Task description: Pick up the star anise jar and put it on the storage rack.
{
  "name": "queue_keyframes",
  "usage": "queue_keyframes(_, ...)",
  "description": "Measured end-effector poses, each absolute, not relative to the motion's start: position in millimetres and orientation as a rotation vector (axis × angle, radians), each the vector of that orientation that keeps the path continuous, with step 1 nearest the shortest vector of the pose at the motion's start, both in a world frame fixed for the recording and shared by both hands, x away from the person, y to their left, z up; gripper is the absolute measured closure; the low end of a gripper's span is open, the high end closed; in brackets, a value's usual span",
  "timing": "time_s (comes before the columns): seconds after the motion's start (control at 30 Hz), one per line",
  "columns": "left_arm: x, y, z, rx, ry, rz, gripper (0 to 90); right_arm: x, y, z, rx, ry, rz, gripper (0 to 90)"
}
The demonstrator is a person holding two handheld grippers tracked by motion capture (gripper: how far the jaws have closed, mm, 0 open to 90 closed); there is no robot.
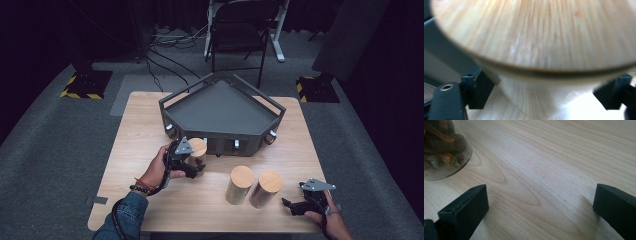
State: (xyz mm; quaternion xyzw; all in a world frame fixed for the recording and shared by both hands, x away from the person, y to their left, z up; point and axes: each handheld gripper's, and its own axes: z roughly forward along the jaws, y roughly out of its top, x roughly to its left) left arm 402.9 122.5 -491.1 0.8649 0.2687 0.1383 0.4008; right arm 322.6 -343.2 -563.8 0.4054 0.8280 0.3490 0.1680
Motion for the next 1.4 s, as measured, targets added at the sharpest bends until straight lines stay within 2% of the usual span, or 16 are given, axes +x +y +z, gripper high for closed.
queue_keyframes(0.27, 403.0, 122.7, -494.0, 2.149, 0.682, 0.371, 23.8, 322.6, -343.2, -563.8, 1.153, 2.355, 0.993, 0.0)
queue_keyframes(0.9, 400.8, 123.3, -490.4, 2.154, 0.676, 0.379, 24.4, 322.1, -343.4, -563.8, 1.154, 2.356, 0.993, 0.0)
queue_keyframes(1.4, 397.2, 120.6, -461.4, 2.139, 0.663, 0.390, 24.5, 322.0, -343.4, -563.8, 1.155, 2.356, 0.993, 0.0)
